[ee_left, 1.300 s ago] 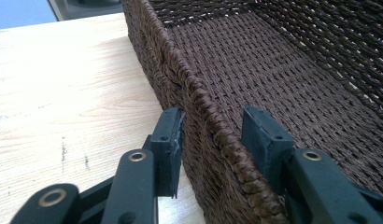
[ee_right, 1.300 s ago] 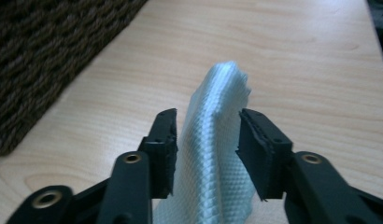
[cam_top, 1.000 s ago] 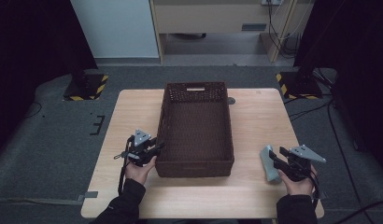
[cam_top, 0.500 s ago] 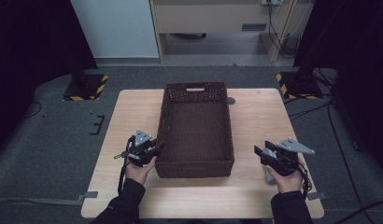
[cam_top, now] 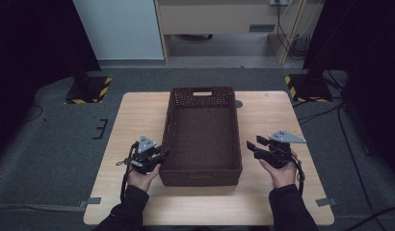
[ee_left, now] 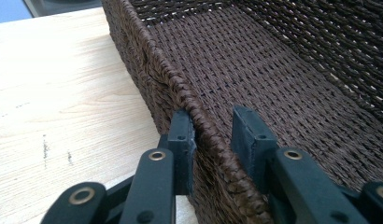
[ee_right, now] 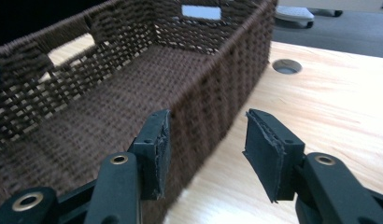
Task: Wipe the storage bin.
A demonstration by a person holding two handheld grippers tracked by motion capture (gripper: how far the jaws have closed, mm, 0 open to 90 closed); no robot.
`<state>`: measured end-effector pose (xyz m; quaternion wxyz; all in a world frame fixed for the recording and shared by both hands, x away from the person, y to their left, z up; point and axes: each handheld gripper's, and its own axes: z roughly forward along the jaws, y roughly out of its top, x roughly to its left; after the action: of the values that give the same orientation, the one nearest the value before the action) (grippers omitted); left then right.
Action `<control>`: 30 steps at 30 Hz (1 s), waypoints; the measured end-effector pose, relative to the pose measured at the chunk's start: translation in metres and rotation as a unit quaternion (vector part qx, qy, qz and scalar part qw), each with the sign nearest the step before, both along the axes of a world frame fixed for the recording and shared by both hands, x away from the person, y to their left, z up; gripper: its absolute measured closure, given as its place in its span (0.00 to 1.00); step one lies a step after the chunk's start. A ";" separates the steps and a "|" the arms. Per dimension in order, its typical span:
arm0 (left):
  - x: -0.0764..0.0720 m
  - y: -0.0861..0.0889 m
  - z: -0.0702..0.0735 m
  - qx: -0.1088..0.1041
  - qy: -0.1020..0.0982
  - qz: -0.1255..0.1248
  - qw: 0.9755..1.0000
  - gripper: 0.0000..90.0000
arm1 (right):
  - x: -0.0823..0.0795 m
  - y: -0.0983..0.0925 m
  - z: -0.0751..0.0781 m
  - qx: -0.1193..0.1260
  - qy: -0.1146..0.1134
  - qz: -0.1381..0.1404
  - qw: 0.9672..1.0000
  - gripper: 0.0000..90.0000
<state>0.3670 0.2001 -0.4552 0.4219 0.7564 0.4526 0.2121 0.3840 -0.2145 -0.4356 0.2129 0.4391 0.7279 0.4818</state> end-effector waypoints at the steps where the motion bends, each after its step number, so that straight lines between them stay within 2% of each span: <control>1: 0.000 0.000 0.000 -0.001 0.000 -0.002 1.000 0.76 | 0.002 0.003 0.001 0.005 0.000 0.000 1.000 0.56; 8: -0.002 -0.004 0.000 -0.002 -0.001 -0.012 1.000 0.76 | 0.019 0.021 0.004 0.004 -0.002 0.018 1.000 0.56; 13: -0.002 -0.007 -0.001 0.000 -0.002 -0.018 1.000 0.76 | 0.030 0.030 -0.005 -0.001 0.013 0.023 1.000 0.57; 17: -0.003 -0.006 -0.002 -0.006 -0.006 -0.016 1.000 0.74 | 0.035 0.033 -0.015 -0.018 0.026 0.018 0.999 0.60; 18: -0.003 -0.006 -0.002 -0.004 -0.009 -0.016 1.000 0.72 | 0.036 0.033 -0.017 -0.023 0.026 0.016 0.999 0.60; 21: -0.004 -0.004 -0.001 -0.002 -0.017 -0.007 1.000 0.63 | 0.036 0.031 -0.018 -0.011 0.031 0.015 0.999 0.61; 25: -0.005 0.002 0.001 -0.014 -0.018 -0.002 1.000 0.54 | 0.034 0.034 -0.017 -0.020 0.030 0.008 0.999 0.62; 28: -0.009 0.002 0.003 -0.015 -0.017 -0.009 1.000 0.58 | 0.031 0.035 -0.017 -0.022 0.034 0.006 0.999 0.63; 30: -0.013 0.002 0.006 -0.006 -0.017 -0.018 1.000 0.64 | 0.029 0.036 -0.016 -0.028 0.033 0.005 0.999 0.63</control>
<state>0.3537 0.2019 -0.4490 0.4378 0.7580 0.4329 0.2151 0.4135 -0.1784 -0.4518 0.1986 0.4448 0.7497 0.4479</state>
